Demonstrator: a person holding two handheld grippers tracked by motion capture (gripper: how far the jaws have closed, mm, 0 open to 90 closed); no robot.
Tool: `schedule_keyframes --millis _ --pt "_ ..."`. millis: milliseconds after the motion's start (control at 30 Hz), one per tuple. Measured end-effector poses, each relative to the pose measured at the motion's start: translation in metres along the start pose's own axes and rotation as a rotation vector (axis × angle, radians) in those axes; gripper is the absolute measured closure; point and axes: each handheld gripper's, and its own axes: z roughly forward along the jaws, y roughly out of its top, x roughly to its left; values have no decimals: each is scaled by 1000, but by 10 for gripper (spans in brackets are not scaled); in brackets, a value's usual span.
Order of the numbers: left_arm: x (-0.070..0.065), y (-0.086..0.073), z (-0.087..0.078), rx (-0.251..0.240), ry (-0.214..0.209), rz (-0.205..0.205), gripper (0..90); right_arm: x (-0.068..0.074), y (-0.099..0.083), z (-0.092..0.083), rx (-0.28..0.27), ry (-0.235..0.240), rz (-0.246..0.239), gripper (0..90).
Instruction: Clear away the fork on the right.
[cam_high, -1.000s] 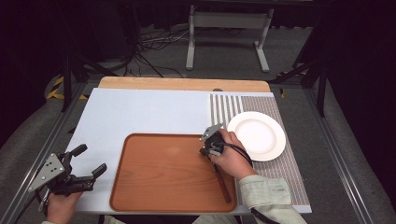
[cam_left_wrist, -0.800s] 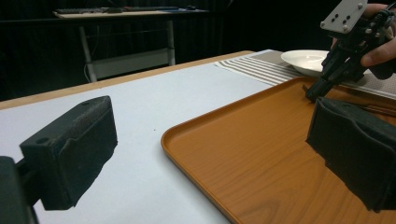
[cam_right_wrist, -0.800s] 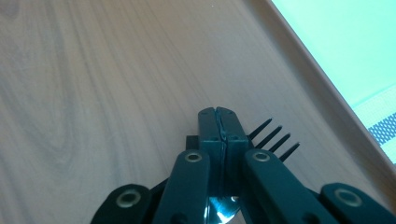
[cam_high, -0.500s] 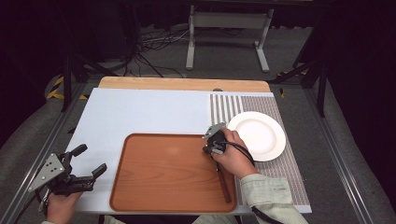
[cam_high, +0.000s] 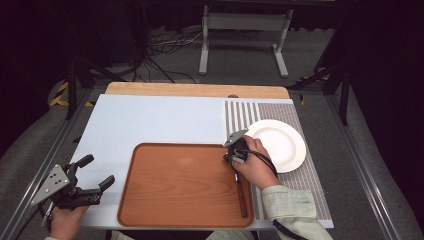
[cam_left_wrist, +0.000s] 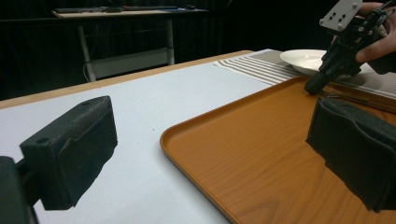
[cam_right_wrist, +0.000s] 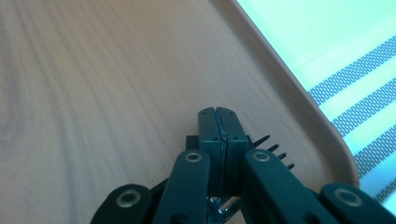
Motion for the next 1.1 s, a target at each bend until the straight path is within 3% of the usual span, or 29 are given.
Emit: schedule_keyframes --millis 700,967,1100 --pt "0 0 0 4 0 0 23 -7 -6 -5 9 -25 28 898" --pt "0 0 0 4 1 2 23 -4 3 -22 -63 -20 21 835" --pt "0 0 0 -1 2 -1 23 -2 9 -33 -106 -11 7 704"
